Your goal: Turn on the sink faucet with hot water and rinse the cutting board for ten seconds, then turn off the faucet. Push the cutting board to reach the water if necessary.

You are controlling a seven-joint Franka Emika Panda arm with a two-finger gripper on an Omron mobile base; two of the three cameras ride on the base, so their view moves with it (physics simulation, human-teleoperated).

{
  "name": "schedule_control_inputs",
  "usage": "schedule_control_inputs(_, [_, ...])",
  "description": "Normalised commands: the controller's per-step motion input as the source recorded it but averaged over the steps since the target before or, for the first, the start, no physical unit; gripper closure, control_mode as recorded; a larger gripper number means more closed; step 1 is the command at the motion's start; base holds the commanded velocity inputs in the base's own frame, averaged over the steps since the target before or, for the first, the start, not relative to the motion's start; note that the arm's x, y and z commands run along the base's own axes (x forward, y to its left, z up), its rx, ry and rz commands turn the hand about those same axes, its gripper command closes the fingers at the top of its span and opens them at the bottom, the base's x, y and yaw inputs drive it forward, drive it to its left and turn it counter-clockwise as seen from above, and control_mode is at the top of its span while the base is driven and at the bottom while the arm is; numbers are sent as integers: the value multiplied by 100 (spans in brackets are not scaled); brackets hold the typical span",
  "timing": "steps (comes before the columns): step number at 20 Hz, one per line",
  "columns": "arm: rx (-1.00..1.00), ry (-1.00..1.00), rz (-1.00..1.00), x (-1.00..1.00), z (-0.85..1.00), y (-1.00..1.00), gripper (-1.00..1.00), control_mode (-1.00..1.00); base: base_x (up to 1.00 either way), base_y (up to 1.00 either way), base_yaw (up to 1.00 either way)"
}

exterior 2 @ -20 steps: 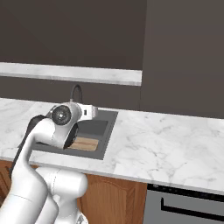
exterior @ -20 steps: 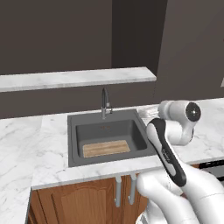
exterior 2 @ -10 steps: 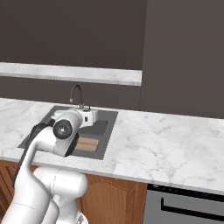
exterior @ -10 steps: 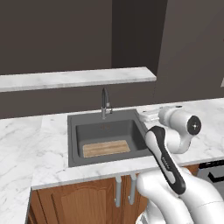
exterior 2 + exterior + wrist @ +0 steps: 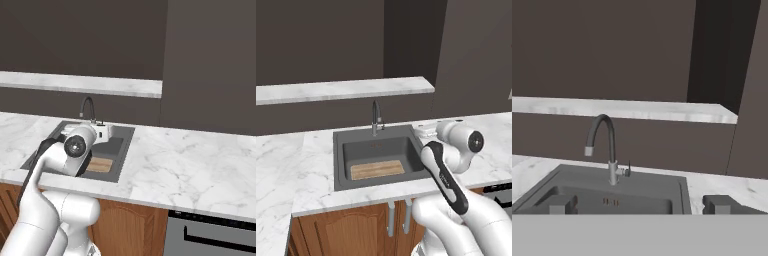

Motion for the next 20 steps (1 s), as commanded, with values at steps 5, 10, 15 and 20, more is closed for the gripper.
schedule_control_inputs(5, [0, 0, 0, 17, -7, 0, -100, -100, 0, 0, 0])
schedule_control_inputs(10, [0, 0, 0, 16, -8, 0, -100, -100, 0, 0, 0])
schedule_control_inputs(15, [0, 0, 0, 18, -13, 0, -100, -100, 0, 0, 0])
schedule_control_inputs(20, [0, 0, 0, 25, -11, 0, -100, -100, 0, 0, 0])
